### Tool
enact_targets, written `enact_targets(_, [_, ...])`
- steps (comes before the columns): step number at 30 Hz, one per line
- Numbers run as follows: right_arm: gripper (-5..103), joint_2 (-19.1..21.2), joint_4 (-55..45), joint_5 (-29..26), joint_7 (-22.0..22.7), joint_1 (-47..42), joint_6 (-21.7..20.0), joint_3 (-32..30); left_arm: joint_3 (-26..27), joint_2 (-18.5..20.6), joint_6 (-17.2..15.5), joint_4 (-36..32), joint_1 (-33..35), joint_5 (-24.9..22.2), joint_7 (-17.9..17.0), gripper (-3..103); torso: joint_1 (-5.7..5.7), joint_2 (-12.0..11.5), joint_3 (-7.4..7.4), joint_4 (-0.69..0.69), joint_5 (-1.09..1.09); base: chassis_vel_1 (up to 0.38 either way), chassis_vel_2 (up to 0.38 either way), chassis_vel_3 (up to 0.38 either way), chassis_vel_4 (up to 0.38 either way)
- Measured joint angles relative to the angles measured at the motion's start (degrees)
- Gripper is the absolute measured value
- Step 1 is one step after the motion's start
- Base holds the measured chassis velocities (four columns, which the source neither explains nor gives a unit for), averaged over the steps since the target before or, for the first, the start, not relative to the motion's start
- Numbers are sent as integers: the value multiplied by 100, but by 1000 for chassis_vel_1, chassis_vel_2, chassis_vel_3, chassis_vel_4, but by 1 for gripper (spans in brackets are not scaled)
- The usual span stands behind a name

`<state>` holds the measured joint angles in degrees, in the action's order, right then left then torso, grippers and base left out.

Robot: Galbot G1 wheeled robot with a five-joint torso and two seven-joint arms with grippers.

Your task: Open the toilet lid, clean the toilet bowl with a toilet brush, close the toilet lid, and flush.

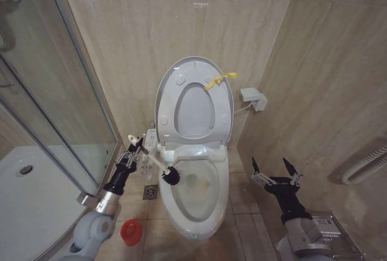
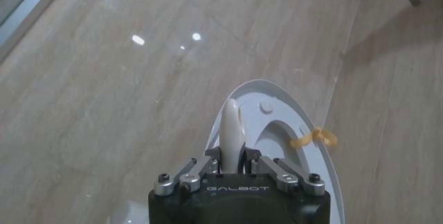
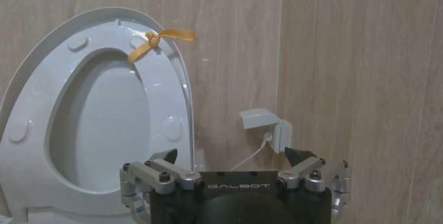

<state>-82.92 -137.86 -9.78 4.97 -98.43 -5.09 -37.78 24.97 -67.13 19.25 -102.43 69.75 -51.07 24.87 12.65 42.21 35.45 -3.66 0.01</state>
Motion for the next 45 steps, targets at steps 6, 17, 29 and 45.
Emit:
enact_targets(6, [100,0,0,0,0,0,0,0,-199,-169,-111,159,-224,-297,-172,22,0,0,0,0,0,0,0,0,0])
enact_targets(17, [100,0,0,0,0,0,0,0,-630,-596,-147,710,-572,-598,-475,22,-1,0,-1,0,0,0,0,0,0])
enact_targets(29, [100,0,0,0,0,0,0,0,-1024,-1027,109,1550,-819,47,-359,22,-1,0,-1,0,0,0,0,0,0])
enact_targets(45, [100,0,0,0,0,0,0,0,-1456,-1380,395,2861,-1610,499,-177,22,0,1,-1,0,0,0,0,0,0])
